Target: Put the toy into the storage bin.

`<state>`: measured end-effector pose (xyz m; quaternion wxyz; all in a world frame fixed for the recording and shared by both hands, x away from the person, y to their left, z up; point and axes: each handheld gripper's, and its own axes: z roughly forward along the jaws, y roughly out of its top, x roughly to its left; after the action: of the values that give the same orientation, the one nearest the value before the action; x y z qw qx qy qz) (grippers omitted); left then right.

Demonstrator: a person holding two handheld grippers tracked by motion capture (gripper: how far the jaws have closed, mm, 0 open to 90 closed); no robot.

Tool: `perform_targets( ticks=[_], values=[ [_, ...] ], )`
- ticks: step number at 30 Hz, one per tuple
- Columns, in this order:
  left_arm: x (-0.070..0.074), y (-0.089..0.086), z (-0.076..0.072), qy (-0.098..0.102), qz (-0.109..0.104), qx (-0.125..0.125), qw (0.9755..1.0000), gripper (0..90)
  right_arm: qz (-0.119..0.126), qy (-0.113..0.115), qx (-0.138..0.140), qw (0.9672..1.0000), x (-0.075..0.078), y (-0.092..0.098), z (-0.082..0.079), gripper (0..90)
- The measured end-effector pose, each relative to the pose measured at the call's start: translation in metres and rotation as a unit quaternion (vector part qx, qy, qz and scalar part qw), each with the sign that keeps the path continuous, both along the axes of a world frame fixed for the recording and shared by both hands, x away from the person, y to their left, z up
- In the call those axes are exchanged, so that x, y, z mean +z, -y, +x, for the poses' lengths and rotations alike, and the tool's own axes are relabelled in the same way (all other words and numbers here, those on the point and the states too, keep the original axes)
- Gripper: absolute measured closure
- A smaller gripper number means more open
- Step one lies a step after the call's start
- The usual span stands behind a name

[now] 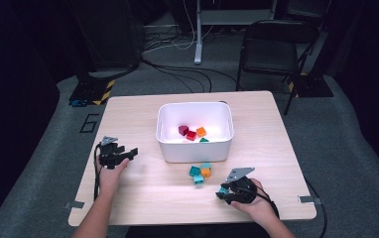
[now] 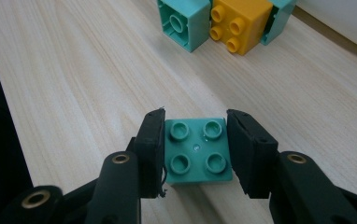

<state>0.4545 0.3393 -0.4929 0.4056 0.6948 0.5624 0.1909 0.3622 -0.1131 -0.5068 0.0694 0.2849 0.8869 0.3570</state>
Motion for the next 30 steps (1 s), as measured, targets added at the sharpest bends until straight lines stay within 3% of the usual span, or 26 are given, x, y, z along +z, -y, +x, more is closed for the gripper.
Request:
perform_targets(
  ticks=[15, 30],
  values=[
    [0.000, 0.000, 0.000, 0.000, 0.001, -0.001, 1.0000, 33.6, 0.036, -0.002, -0.022, 0.9991, 0.028, 0.003, 0.015, 58.3],
    [0.000, -0.001, 0.000, -0.002, 0.002, 0.000, 1.0000, 33.6, 0.045, 0.016, -0.010, 0.9988, 0.085, 0.001, 0.038, 58.3]
  ],
)
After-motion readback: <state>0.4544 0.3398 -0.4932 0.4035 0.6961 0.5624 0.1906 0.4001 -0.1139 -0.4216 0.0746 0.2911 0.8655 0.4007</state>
